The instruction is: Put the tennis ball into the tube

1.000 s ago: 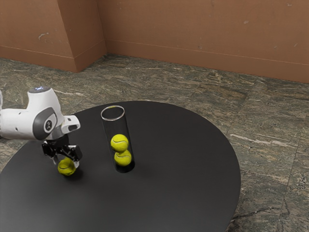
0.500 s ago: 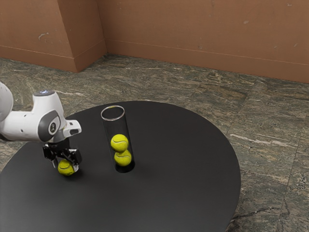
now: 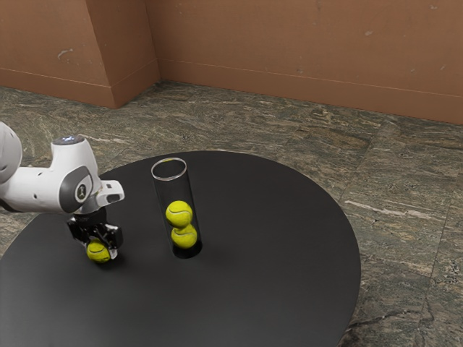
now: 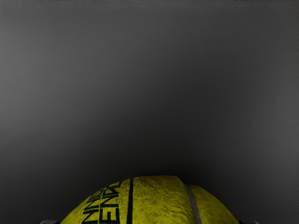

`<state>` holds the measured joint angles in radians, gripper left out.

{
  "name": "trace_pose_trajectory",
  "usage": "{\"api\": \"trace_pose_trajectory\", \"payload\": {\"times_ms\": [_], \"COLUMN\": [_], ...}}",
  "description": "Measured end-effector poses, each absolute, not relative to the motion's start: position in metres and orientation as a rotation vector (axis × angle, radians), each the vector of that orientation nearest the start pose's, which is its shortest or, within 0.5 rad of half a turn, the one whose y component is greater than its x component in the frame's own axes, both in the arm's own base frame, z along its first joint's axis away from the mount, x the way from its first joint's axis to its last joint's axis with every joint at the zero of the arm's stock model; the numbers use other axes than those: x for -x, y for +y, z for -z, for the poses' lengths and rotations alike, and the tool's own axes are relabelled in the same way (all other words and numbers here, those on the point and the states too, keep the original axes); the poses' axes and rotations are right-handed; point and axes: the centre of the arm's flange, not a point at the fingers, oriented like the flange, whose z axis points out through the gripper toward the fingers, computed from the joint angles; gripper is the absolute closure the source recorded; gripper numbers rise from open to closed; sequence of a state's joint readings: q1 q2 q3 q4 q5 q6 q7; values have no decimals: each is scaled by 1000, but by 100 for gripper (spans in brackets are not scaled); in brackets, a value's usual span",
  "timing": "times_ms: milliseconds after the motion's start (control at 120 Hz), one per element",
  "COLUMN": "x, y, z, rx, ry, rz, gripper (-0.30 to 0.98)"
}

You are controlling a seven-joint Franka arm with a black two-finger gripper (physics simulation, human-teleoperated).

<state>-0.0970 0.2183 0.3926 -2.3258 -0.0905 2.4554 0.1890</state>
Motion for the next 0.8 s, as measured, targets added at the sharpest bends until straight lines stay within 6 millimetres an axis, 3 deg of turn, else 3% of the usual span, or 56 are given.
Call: {"api": "trace_pose_trajectory", "payload": {"times_ms": [208,475,800], "x": [-491,-499,-526], "y": [153,153,156], "z": [-248,-270,-332], "rx": [3109,3103,3082], "ry": [-274,-292,-323], "rz": [-102,-76,-40], "gripper": [36,51,68]}}
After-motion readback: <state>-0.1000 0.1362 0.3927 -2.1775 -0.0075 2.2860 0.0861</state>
